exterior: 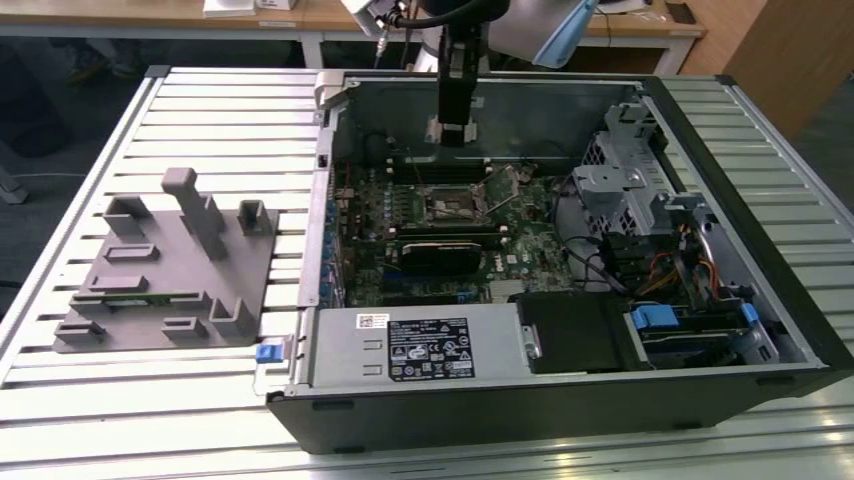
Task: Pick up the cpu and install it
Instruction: 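Place the cpu into insertion slot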
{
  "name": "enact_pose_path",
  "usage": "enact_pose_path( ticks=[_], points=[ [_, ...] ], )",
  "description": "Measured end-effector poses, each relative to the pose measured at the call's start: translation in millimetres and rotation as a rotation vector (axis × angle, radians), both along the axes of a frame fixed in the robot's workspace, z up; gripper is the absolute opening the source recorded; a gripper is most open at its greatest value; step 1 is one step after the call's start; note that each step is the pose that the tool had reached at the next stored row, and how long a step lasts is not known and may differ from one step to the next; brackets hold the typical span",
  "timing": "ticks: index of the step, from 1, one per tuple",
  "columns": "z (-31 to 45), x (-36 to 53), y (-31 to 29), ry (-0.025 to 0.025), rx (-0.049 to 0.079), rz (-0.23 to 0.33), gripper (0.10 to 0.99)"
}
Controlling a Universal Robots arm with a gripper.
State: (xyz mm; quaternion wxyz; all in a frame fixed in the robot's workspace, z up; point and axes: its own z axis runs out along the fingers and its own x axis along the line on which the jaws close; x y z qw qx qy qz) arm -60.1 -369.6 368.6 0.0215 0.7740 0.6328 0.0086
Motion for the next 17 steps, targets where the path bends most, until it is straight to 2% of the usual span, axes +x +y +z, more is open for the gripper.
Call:
enact_pose_path(
  ticks=[5,11,14,17],
  points=[
    [-1.0,0.0,0.5,0.0001,0.0,-0.056,0.533],
    [-4.3,1.1,0.9,0.0001,0.0,-0.061,0.533],
    [-6.5,3.0,1.1,-0.0004,0.0,-0.049,0.533],
    [-9.4,3.0,1.1,-0.0005,0.0,0.004,0.533]
  ],
)
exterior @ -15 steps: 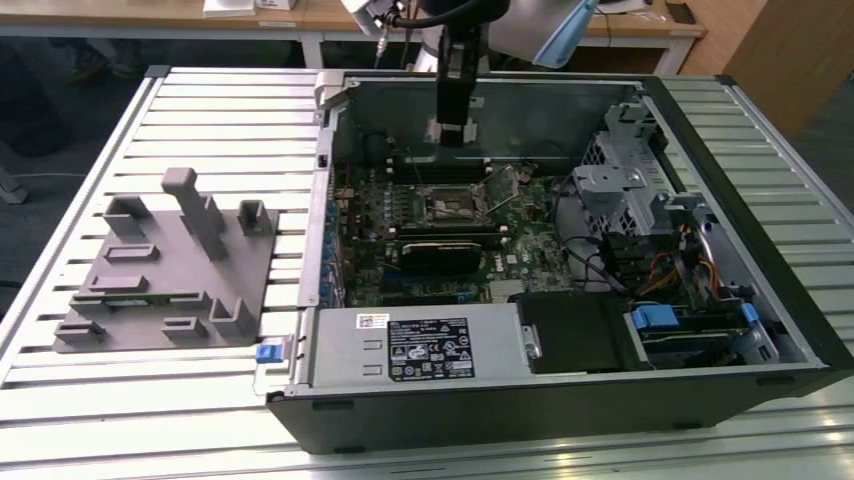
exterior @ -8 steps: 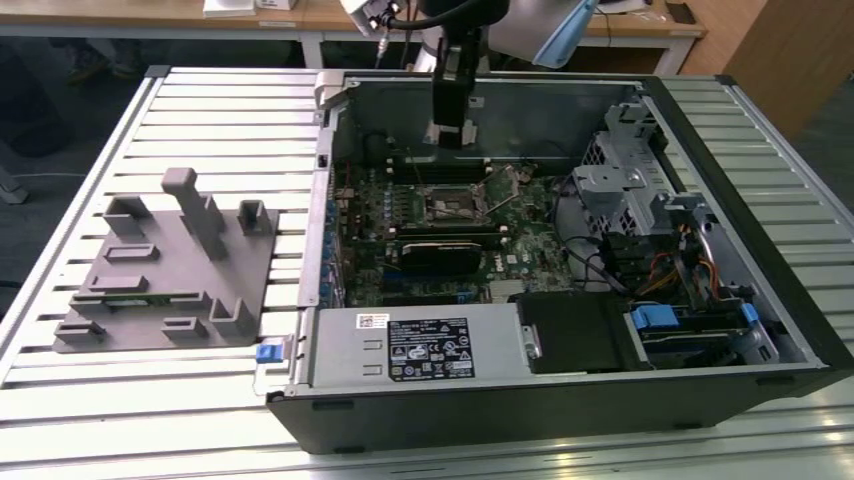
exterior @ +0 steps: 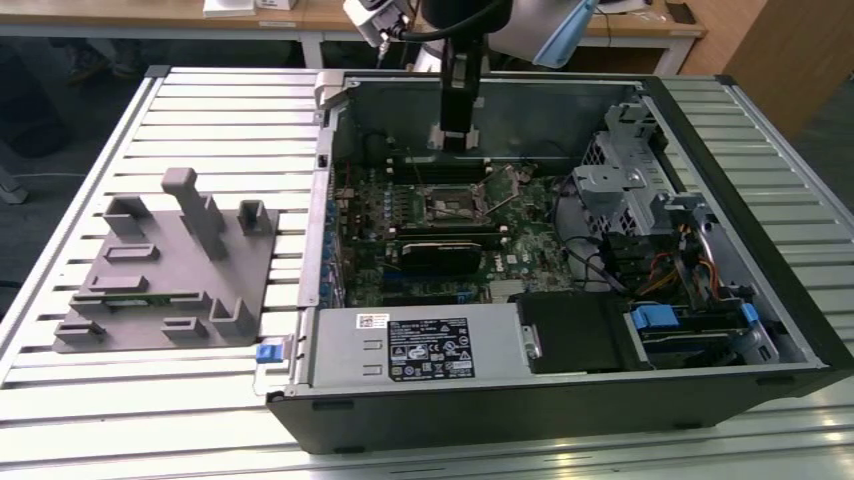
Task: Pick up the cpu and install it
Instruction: 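Place the cpu into insertion slot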
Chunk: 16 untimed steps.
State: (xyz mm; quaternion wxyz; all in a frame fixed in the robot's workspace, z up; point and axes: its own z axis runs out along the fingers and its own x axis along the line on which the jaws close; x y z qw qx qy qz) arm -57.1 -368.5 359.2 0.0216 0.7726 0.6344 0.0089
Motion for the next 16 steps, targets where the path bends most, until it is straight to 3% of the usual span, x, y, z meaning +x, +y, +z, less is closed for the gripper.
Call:
enact_pose_path(
  ticks=[4,7,12,16],
  points=[
    [-5.0,0.0,0.0,-0.0002,0.0,0.072,0.533],
    [-10.1,0.4,2.1,-0.0002,-0.004,0.081,0.533],
    [-16.7,2.0,11.8,-0.0015,-0.008,0.085,0.533],
    [-22.2,2.0,12.5,-0.0037,-0.008,0.141,0.533]
  ],
)
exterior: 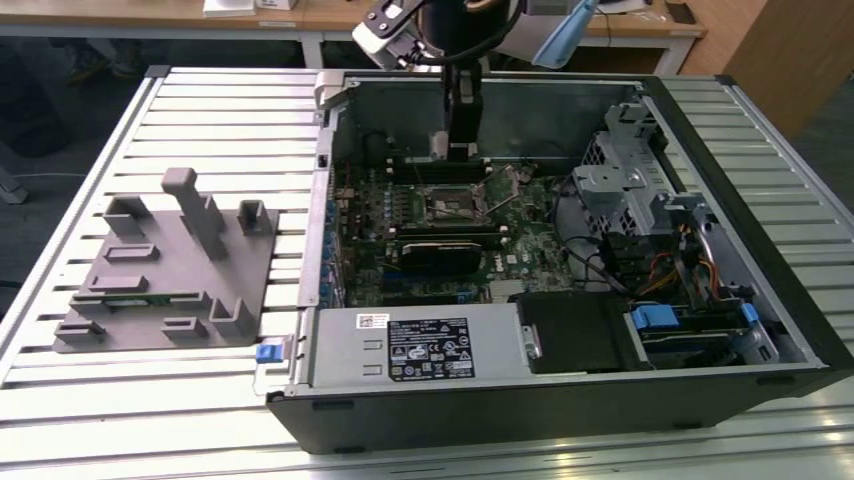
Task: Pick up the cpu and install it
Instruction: 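Place the cpu into insertion slot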
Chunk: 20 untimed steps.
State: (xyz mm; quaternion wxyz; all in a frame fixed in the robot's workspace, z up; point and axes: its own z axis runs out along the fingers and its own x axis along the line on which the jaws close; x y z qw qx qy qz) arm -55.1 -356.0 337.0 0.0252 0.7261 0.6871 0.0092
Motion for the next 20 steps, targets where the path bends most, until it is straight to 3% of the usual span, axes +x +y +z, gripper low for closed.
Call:
enact_pose_path(
  ticks=[6,20],
  points=[
    [-7.5,0.1,0.0,-0.0015,-0.001,0.102,0.533],
    [-15.4,12.2,9.5,-0.0015,-0.001,0.104,0.533]
  ],
)
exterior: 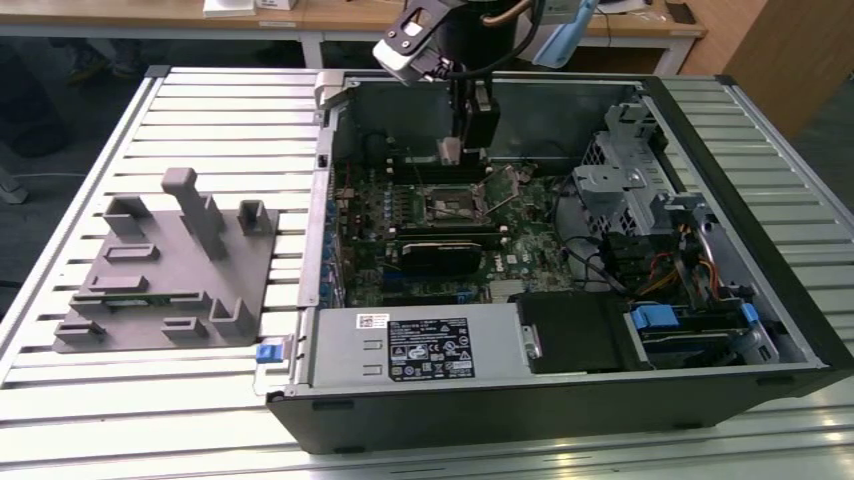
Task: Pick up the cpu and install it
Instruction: 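Place the cpu into insertion slot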
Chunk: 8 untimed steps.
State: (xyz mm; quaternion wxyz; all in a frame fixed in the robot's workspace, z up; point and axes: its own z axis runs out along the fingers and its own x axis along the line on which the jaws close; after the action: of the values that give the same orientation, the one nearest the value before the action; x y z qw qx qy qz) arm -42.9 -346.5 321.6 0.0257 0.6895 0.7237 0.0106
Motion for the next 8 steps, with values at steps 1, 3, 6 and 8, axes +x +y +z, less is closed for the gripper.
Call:
enact_pose_path(
  ticks=[1,3,6,8],
  points=[
    [-0.1,1.2,0.2,0.0004,-0.001,0.0,0.533],
    [-0.5,1.3,0.2,0.0005,-0.003,0.0,0.533],
    [-2.9,1.7,0.6,0.0005,-0.003,0.0,0.533],
    [-5.2,2.9,1.3,0.0005,-0.003,-0.005,0.533]
  ],
)
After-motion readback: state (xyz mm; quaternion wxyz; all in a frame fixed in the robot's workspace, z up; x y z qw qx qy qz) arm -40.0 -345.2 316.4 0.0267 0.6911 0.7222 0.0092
